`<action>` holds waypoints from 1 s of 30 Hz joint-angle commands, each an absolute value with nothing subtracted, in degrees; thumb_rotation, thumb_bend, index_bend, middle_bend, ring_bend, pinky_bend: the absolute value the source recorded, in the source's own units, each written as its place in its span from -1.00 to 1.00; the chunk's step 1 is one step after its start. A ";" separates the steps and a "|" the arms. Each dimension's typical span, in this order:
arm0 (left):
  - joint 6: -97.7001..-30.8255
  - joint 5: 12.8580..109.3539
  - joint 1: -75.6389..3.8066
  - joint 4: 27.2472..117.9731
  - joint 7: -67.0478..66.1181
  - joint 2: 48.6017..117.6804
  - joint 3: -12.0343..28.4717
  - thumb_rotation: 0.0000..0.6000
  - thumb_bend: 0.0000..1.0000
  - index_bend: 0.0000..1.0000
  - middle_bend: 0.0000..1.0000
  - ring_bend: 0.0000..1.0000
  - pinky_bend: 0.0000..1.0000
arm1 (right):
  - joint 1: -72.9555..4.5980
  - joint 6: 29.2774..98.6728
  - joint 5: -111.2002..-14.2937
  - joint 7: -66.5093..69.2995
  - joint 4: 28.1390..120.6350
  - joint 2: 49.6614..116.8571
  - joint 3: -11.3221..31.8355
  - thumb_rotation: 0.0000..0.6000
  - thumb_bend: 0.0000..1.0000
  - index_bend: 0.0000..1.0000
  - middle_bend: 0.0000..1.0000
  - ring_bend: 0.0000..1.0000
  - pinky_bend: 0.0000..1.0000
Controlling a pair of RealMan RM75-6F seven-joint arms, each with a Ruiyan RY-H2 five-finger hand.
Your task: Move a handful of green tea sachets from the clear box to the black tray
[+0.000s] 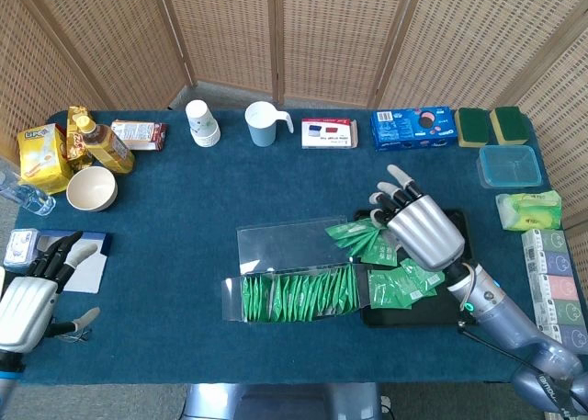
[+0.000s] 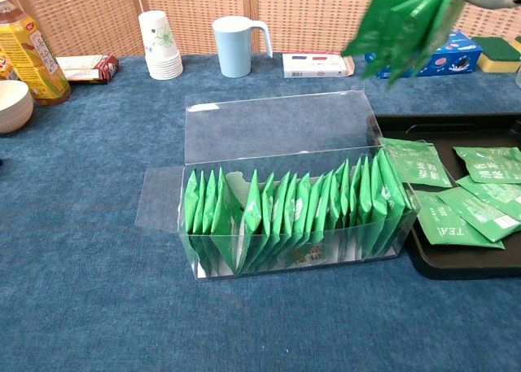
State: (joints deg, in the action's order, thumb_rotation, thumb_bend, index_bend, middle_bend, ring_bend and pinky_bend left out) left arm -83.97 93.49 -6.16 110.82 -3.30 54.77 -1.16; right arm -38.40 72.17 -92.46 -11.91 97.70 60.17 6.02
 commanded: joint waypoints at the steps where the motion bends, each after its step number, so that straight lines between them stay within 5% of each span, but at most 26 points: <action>1: -83.88 93.48 -6.19 110.79 -3.29 54.80 -1.18 1.00 -0.71 -0.75 -0.99 -1.00 -0.73 | -37.72 71.26 -90.77 -11.56 95.53 60.47 6.11 1.00 -0.05 0.33 -0.23 -0.49 -0.79; 23: -85.07 93.98 -5.16 111.34 -3.49 53.69 -1.67 1.00 -0.71 -0.75 -1.00 -1.00 -0.73 | -35.02 67.01 -85.41 -6.19 79.47 66.97 5.15 1.00 -0.04 0.28 -0.25 -0.51 -0.79; 30: -84.93 94.24 -5.19 111.52 -3.65 53.83 -1.74 1.00 -0.71 -0.75 -1.00 -1.00 -0.73 | -33.65 66.45 -84.48 -6.07 77.52 67.45 4.51 1.00 -0.04 -0.08 -0.45 -0.58 -0.79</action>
State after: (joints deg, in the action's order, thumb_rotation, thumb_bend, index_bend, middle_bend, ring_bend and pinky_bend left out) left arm -84.94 94.25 -5.19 111.52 -3.65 53.82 -1.74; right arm -33.68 66.48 -84.52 -6.04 77.61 67.41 4.56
